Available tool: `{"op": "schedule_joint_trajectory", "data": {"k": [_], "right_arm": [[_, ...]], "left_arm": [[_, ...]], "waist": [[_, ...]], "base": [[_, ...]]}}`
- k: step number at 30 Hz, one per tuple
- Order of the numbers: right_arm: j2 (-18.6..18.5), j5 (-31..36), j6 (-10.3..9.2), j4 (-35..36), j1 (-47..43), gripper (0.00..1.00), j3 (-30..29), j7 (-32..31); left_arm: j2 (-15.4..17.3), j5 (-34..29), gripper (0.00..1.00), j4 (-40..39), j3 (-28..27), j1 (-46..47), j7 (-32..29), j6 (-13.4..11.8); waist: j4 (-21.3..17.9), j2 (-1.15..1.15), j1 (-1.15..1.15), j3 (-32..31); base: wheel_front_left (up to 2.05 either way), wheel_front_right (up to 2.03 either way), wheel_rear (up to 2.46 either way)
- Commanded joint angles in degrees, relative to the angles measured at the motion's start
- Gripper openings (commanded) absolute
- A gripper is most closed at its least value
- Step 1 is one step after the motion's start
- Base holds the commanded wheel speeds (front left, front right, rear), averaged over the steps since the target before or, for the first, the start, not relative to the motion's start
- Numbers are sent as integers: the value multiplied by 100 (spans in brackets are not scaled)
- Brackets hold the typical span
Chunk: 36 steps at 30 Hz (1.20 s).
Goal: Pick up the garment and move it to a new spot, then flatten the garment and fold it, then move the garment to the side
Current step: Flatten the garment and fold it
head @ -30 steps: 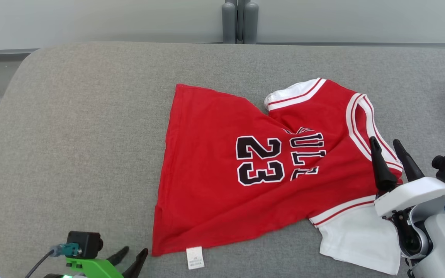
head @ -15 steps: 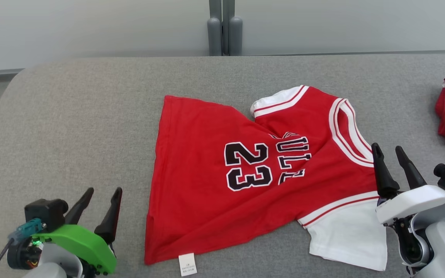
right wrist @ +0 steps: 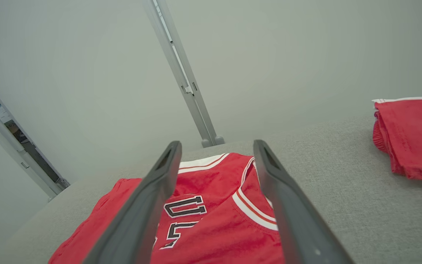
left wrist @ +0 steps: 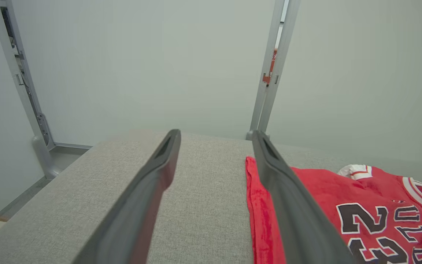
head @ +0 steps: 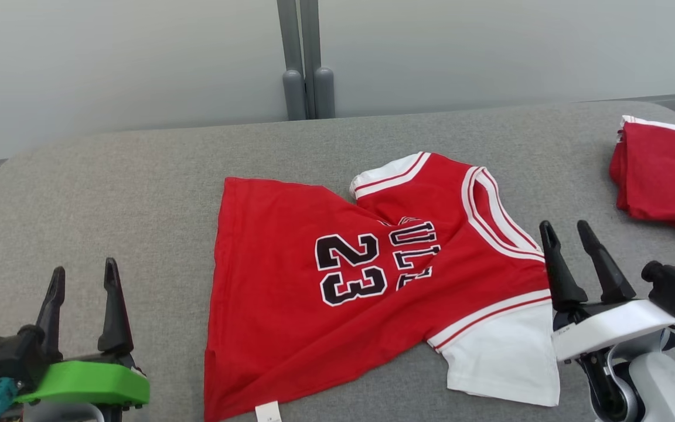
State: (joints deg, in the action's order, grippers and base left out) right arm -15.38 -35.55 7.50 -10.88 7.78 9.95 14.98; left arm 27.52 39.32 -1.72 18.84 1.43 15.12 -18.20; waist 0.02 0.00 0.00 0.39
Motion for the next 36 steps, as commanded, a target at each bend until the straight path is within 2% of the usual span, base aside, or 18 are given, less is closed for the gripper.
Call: {"op": "schedule_joint_trajectory", "data": {"k": [1, 7, 10, 17, 23, 26, 28, 31, 34, 36], "right_arm": [[47, 58, -2, 25, -161, 100, 6, 20], [155, 500, -1, 36, -237, 100, -113, 23], [196, 644, -1, 80, -148, 100, -122, 23], [133, 696, -1, -12, -46, 100, -96, 24], [113, 715, -1, -110, -106, 100, -146, 24], [3, 729, -1, -200, -117, 100, -355, 24], [-48, 649, -4, -405, -195, 100, -608, -338], [-189, 393, -1, -466, -281, 100, -644, -1349], [-330, 100, -5, -408, -507, 100, -714, -2237], [-258, -60, -1, -439, -658, 100, -744, -2816]], "left_arm": [[-176, -250, 100, 23, -202, -189, 0, 151], [-839, -1066, 100, 359, -623, -490, 1, 696], [-1021, -1330, 100, 588, -726, -401, 1, 953], [-1262, -1708, 100, 898, -945, -291, 1, 1397], [-1397, -1884, 100, 1021, -1103, -281, 1, 1612], [-1554, -1703, 100, 931, -1126, -284, 0, 1853], [-1467, -1566, 100, 1109, -1012, -445, -325, 2039], [-1365, -1340, 100, 1192, -752, -523, -1305, 2217], [-1241, -1192, 100, 1094, -641, -642, -2114, 2146], [-1217, -1154, 100, 950, -574, -704, -2585, 2063]], "waist": [[-78, 0, 0, -38], [-145, 0, 0, -22], [-170, 0, 0, -24], [-194, 0, 0, -49], [-191, 0, 0, -53], [-170, 0, 0, -42], [-153, 0, 0, -40], [-100, 0, 0, 42], [-58, 0, 0, 124], [-32, 0, 0, 198]], "base": [[0, 0, 0], [0, 0, 0], [0, 0, 0], [0, 0, 0], [0, 0, 0], [0, 0, 0], [0, 0, 0], [0, 0, 0], [0, 0, 0], [0, 0, 0]]}}
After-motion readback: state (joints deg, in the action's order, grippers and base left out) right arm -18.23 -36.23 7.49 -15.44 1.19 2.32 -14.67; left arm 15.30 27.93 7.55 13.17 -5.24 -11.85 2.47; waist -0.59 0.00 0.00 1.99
